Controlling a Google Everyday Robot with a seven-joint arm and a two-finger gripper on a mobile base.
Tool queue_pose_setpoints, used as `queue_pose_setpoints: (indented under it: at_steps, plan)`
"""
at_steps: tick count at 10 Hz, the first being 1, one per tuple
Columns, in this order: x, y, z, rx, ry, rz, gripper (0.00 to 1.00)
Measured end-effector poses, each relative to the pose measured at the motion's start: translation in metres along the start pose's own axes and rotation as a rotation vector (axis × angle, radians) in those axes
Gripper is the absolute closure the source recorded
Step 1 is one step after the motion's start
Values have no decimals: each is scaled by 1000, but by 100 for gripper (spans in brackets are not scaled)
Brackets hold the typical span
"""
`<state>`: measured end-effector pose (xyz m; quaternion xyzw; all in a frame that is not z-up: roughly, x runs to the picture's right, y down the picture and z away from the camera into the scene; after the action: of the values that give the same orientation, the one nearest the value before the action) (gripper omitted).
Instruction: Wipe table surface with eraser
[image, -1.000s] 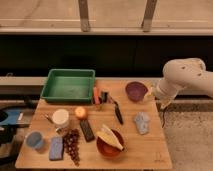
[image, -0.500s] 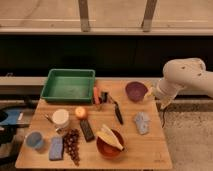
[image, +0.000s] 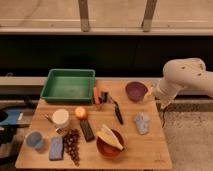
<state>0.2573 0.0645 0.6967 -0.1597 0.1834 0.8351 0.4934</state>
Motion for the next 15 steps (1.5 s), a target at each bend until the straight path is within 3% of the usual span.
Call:
queue_pose_setpoints:
  at_steps: [5, 7, 11, 15]
  plan:
    - [0, 0, 0, -2, 0, 0, 38]
    - [4, 11, -7, -5, -2, -38, 38]
    - [34, 90, 12, 5, 45, -207, 38]
    - [108, 174, 47, 30, 129, -494, 38]
